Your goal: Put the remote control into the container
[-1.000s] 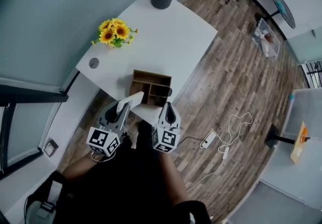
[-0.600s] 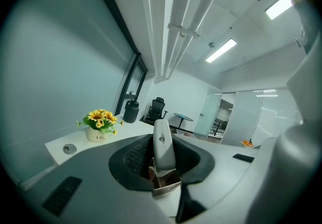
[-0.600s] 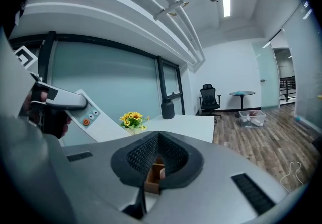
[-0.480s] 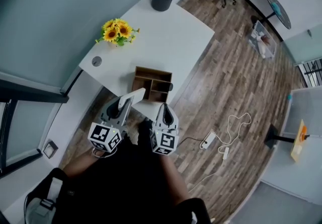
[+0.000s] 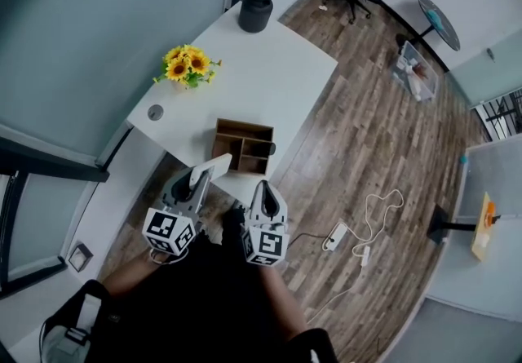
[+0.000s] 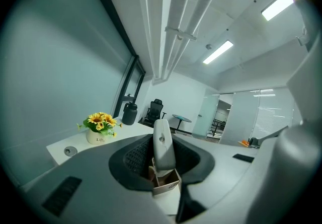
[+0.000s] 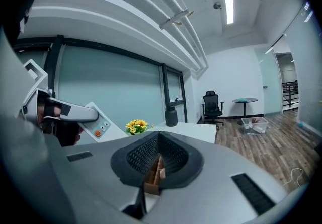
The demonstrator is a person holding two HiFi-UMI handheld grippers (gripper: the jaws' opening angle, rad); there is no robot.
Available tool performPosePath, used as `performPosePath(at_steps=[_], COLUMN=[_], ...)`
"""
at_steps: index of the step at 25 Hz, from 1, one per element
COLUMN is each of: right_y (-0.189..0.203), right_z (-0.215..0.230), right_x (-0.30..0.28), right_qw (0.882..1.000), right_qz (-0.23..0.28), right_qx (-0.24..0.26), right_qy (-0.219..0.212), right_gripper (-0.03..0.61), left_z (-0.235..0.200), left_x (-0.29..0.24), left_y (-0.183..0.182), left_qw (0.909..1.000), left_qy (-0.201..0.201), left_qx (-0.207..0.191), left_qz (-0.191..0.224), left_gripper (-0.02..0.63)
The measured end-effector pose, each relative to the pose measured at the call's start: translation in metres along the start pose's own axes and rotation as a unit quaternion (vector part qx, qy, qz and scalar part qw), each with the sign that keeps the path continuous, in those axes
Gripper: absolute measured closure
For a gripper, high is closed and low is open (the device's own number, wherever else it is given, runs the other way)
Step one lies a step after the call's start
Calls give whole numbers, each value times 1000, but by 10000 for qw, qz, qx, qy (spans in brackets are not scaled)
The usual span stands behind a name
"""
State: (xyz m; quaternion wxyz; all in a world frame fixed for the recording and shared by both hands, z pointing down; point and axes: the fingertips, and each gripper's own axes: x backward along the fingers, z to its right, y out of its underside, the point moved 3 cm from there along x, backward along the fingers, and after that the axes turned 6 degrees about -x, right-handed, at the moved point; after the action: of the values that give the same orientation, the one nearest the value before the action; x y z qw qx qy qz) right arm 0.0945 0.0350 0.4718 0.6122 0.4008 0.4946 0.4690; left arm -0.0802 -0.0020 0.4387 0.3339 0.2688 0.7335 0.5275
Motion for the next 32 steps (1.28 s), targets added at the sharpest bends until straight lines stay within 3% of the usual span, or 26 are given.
performPosePath(at_steps=[8, 21, 32], right_y=[-9, -2, -6], right_z=[-17, -50, -50], right_x=[18, 69, 109], right_qw=[9997, 9992, 9989], right_qz=[233, 365, 468], right_qx=[44, -33, -25], right_qy=[-30, 161, 90], right_gripper=[574, 574, 574], left_z=[8, 5, 36], left_x=[19, 67, 93], left_y=[-16, -13, -9], left_qw=[9996, 9986, 9981], left_qy=[137, 390, 507], left_qx=[-107, -189, -140], left_qz=[236, 293, 328], left_gripper=[518, 518, 518])
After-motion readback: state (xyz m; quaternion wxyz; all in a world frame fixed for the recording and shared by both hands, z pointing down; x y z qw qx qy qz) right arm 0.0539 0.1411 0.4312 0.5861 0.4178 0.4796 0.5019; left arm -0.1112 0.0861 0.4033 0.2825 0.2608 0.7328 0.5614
